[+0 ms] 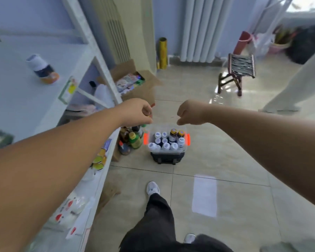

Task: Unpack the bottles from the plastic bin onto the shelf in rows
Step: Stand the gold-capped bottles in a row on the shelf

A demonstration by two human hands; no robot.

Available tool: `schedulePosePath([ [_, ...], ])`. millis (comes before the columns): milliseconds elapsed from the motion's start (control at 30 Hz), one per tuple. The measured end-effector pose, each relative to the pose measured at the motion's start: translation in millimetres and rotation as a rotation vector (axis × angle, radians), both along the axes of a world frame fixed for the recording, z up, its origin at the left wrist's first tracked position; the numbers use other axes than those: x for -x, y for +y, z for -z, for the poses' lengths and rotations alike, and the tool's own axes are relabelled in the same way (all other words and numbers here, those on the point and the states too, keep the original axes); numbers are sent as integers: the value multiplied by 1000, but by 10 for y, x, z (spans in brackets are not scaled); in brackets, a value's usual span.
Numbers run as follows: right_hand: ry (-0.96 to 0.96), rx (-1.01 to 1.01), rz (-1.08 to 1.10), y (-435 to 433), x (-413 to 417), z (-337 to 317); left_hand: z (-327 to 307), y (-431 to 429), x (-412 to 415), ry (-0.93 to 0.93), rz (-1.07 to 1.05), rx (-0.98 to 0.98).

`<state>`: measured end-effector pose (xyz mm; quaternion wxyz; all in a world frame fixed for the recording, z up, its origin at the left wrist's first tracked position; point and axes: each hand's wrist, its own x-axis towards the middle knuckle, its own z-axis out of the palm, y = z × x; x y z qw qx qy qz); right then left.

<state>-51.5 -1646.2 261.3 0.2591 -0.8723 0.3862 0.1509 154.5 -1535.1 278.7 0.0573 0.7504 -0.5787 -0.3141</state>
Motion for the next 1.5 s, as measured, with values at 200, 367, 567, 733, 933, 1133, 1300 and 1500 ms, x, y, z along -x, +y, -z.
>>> schedulePosePath([
  [200,112,-78,199,-476,49,616,731,-825,-157,53,94,-139],
  [367,154,-167,289,-760,74,1193,1243,-1291,-155,95,133,-207],
  [567,209,-267,329,-1203,-69,2045,2143,-1658,-213,94,183,-338],
  [733,212,-271,291,-1517,-212,2793,2979,-1822,-248,112,154,-404],
  [933,282,-251,182,-1678,-350,3596,3859,-1956,-107,202,73,-444],
  [1133,296,-112,39,-1725,-456,4228,4570,-2097,180,312,-131,-343],
  [1300,296,16,-12,-1667,-412,4516,4920,-2165,354,316,-175,-259],
  [1500,273,-15,84,-1610,-371,4638,5123,-2092,348,235,-123,-285],
])
